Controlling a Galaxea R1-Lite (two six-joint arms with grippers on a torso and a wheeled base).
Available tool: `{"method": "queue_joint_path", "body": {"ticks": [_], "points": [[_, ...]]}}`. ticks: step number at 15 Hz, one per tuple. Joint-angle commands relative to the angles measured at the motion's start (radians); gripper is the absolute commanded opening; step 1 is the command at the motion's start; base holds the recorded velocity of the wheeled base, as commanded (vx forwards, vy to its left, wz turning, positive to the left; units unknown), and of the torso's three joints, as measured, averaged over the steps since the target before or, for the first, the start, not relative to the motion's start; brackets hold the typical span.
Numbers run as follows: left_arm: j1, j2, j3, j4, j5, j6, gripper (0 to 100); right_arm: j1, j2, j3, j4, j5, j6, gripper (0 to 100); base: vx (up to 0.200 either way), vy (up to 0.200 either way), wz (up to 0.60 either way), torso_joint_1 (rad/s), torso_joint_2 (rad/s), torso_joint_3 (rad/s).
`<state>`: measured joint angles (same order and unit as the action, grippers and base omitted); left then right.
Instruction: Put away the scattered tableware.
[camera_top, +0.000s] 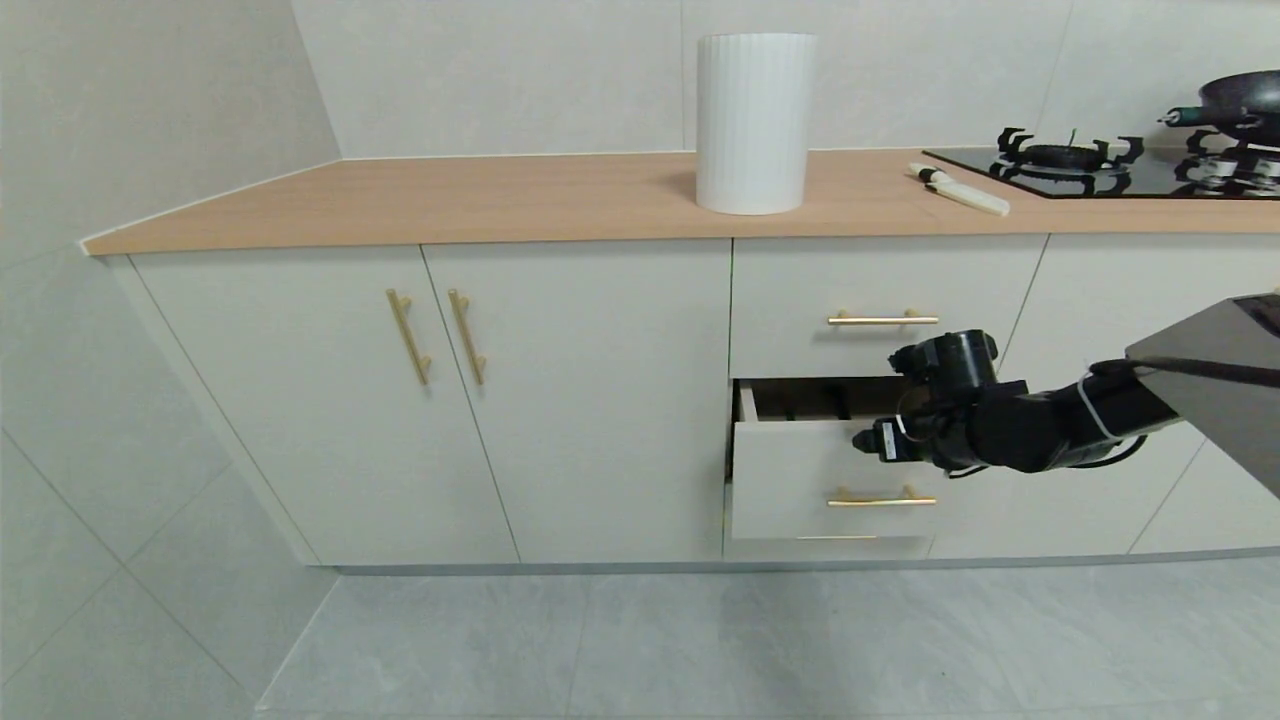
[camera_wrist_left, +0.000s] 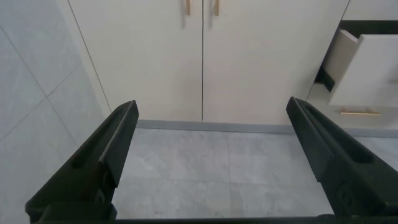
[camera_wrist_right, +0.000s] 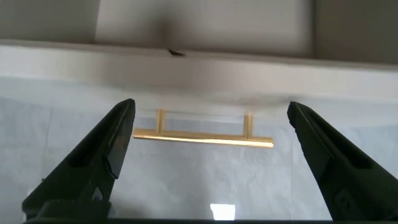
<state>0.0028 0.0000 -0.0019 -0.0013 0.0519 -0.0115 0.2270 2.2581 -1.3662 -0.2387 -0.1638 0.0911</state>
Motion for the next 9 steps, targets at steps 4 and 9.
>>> {"method": "queue_joint_path", "body": {"ticks": [4,9], "points": [[0.0,0.0,0.0,0.0,0.0,0.001,100,-0.005,0.095,-0.094,-0.002,-0.011,0.001,100,0.0,0.0,0.0,0.0,0.0,0.0],[0.0,0.0,0.0,0.0,0.0,0.001,100,-0.014,0.138,-0.145,-0.086,-0.071,0.01,100,0.0,0.0,0.0,0.0,0.0,0.0]]}}
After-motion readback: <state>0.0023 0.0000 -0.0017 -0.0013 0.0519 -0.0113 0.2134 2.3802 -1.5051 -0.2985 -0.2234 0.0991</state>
